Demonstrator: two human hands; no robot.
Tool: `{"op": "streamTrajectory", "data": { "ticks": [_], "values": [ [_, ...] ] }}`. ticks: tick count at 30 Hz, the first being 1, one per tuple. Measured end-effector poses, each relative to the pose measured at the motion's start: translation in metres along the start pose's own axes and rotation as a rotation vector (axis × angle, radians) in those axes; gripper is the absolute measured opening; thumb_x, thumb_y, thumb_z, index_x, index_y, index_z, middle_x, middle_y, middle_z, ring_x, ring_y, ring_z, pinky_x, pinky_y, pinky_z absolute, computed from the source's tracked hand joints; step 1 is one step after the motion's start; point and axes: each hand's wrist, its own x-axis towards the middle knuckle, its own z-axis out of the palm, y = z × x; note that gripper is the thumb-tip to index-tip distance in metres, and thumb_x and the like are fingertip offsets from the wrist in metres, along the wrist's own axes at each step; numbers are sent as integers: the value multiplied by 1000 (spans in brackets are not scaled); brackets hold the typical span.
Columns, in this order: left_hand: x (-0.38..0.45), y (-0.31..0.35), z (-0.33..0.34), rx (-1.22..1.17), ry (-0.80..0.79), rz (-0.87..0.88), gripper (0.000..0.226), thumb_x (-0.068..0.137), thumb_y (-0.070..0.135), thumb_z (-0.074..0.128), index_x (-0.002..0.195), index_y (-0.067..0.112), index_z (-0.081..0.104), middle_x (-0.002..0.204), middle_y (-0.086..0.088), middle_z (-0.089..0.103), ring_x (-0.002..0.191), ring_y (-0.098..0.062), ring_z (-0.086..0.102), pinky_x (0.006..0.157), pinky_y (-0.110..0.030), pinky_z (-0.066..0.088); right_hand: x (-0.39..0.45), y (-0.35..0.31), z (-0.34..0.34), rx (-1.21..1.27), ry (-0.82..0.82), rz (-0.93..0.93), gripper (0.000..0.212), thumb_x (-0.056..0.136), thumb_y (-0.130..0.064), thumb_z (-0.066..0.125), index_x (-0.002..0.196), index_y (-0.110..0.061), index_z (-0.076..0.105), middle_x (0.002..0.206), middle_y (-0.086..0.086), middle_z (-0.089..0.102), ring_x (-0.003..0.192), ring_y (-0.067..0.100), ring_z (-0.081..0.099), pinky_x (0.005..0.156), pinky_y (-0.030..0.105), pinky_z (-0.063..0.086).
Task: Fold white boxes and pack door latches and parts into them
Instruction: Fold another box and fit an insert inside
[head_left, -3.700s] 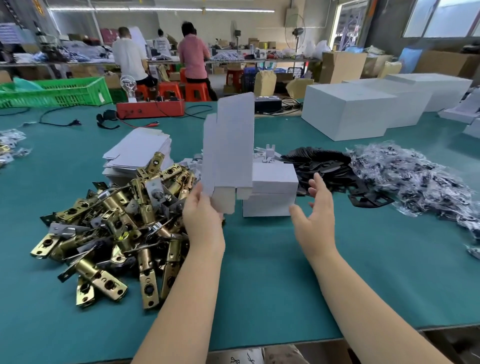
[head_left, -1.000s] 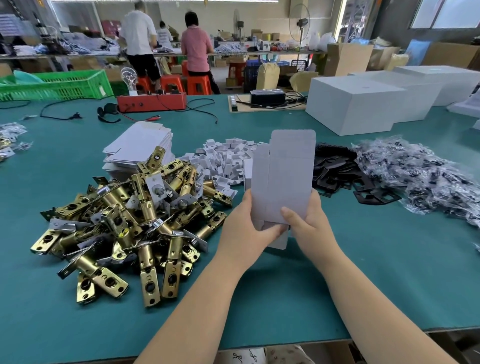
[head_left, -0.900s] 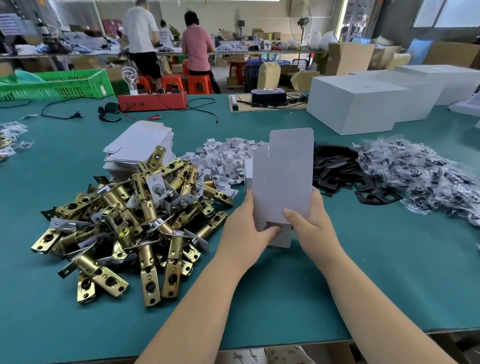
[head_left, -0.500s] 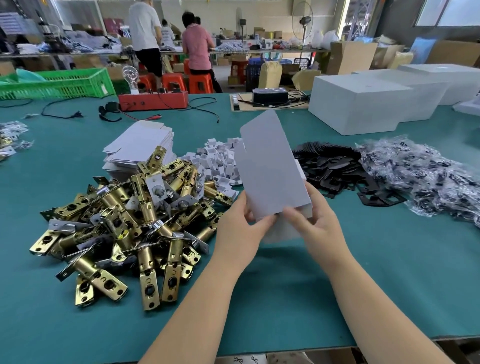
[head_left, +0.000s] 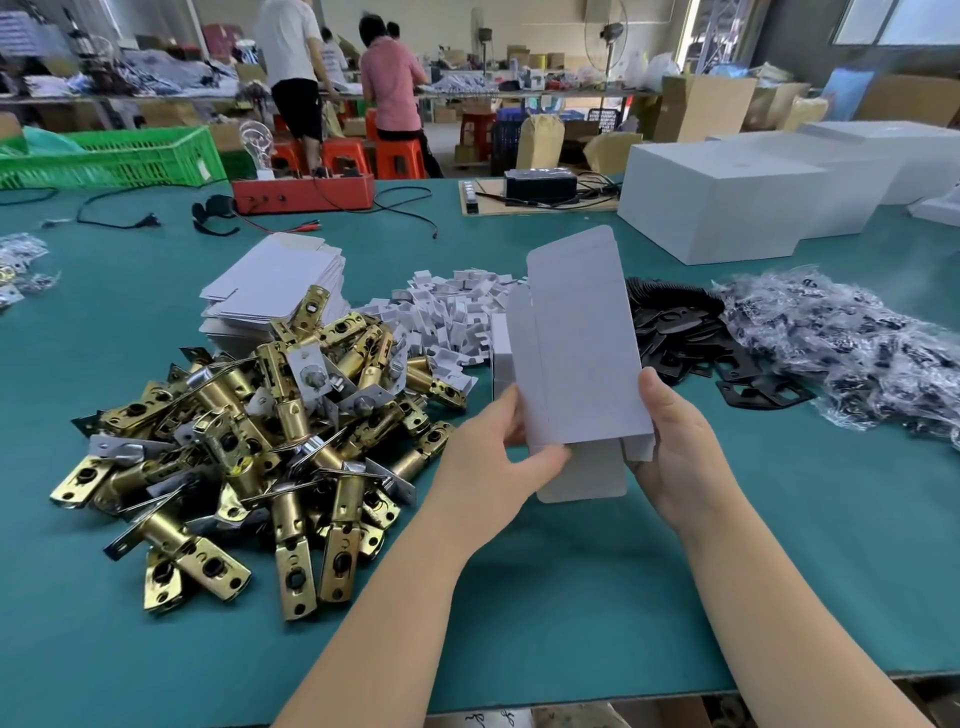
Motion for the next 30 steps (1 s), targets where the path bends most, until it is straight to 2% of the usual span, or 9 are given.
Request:
{"op": "streamTrajectory", "data": {
  "ticks": [4, 9, 13, 17, 19, 23, 26, 28, 30],
  "values": [
    [0, 2, -1, -48, -56, 10, 55, 88, 13, 67, 130, 42, 49, 122, 25, 64, 115, 6, 57, 95, -14, 47, 1, -1, -3, 16, 11, -11, 47, 69, -53, 65, 103, -21, 73, 108, 3, 72, 96, 16, 68, 73, 28, 57],
    [-1, 4, -3, -131, -108, 5, 56, 86, 10, 64, 124, 48, 50, 123, 21, 65, 118, 1, 57, 97, -18, 48, 0, 1, -6, 1, 8, 1, 31, 83, -38, 60, 103, -18, 72, 106, 5, 72, 91, 17, 69, 70, 28, 57],
    [1, 4, -2, -236, -155, -60, 54, 80, 11, 59, 133, 25, 55, 121, 8, 68, 115, -8, 61, 96, -32, 52, 1, 1, -6, -24, 8, 20, 32, 77, -34, 63, 102, -16, 71, 103, 5, 73, 89, 17, 69, 69, 27, 57],
    [5, 8, 0, -330, 20, -170, 28, 83, 40, 70, 99, 18, 72, 93, 4, 75, 86, -11, 67, 75, -29, 56, 1, 6, -4, -117, 15, 30, 44, 70, -36, 69, 107, -13, 64, 102, 3, 72, 93, 20, 67, 78, 36, 55],
    [6, 7, 1, -339, 116, -191, 47, 74, 48, 64, 83, 3, 72, 81, -4, 73, 73, -16, 64, 65, -33, 52, 0, 9, -3, -150, 18, 33, 41, 69, -36, 70, 103, -14, 63, 96, 0, 73, 89, 17, 67, 75, 35, 54],
    [5, 8, 2, -385, 130, -215, 64, 83, 43, 63, 90, -21, 58, 84, -21, 58, 76, -28, 51, 72, -41, 40, 2, 11, -5, -131, 74, 32, 39, 65, -29, 75, 97, -12, 59, 90, -1, 73, 85, 17, 68, 75, 33, 56],
    [8, 1, 2, -393, 119, -301, 34, 96, 26, 59, 82, -3, 72, 83, -15, 69, 74, -24, 63, 65, -35, 53, 3, 14, -7, -119, 46, 79, 31, 72, -25, 73, 96, -13, 59, 92, 2, 73, 84, 18, 69, 72, 33, 57],
    [10, -4, 0, -403, 66, -358, 33, 95, 21, 59, 68, 14, 76, 78, -3, 73, 67, -13, 67, 54, -25, 54, 5, 15, -4, -155, 100, 124, 13, 87, -27, 64, 95, -17, 63, 93, 0, 74, 82, 14, 70, 69, 30, 57],
    [10, -6, -1, -390, 10, -398, 31, 94, 20, 62, 67, 16, 76, 82, -3, 75, 71, -14, 69, 56, -25, 55, 7, 17, -2, -233, 211, 141, 22, 96, -36, 53, 90, -19, 66, 87, -4, 75, 75, 11, 70, 63, 26, 55]
  ]
}}
